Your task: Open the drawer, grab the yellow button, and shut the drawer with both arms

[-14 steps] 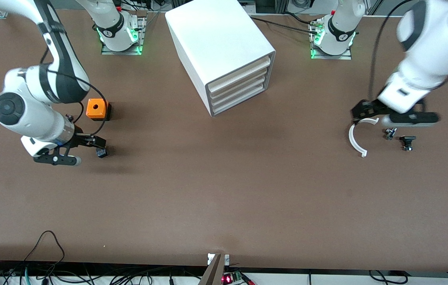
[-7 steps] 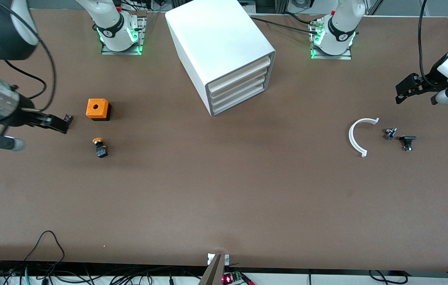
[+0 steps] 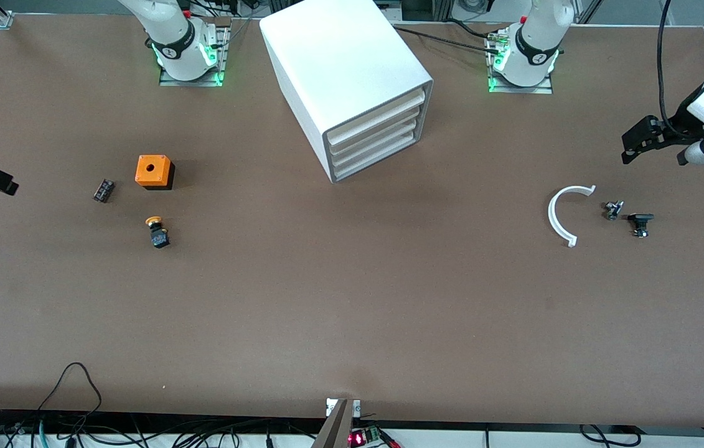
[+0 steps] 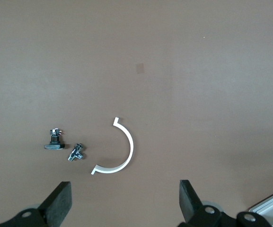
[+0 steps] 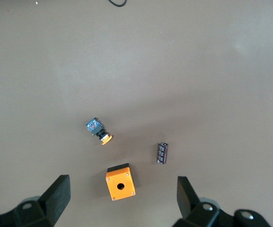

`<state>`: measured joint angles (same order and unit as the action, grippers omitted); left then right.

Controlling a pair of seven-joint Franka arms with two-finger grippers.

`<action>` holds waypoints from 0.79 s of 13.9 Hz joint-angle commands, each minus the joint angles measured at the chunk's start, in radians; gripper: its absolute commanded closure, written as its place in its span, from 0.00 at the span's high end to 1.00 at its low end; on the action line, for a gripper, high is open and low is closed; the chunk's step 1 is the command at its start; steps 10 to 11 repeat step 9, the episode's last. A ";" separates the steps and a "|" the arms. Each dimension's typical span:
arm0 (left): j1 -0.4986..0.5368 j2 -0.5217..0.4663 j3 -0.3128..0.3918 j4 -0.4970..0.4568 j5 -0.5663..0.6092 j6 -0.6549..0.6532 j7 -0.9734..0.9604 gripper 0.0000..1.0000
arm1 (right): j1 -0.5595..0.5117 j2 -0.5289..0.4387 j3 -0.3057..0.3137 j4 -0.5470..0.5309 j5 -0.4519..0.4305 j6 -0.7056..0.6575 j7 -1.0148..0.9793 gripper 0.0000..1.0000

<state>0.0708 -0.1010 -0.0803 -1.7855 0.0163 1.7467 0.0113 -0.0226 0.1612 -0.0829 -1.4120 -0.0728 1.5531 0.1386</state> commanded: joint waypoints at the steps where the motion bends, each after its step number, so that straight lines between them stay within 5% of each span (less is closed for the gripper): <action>1: -0.003 0.017 -0.001 0.041 0.019 -0.024 0.006 1.00 | 0.021 -0.060 -0.014 -0.035 0.018 -0.054 -0.023 1.00; 11: -0.003 0.017 -0.004 0.043 0.017 -0.027 0.002 1.00 | 0.021 -0.075 -0.008 -0.044 0.018 -0.085 -0.136 1.00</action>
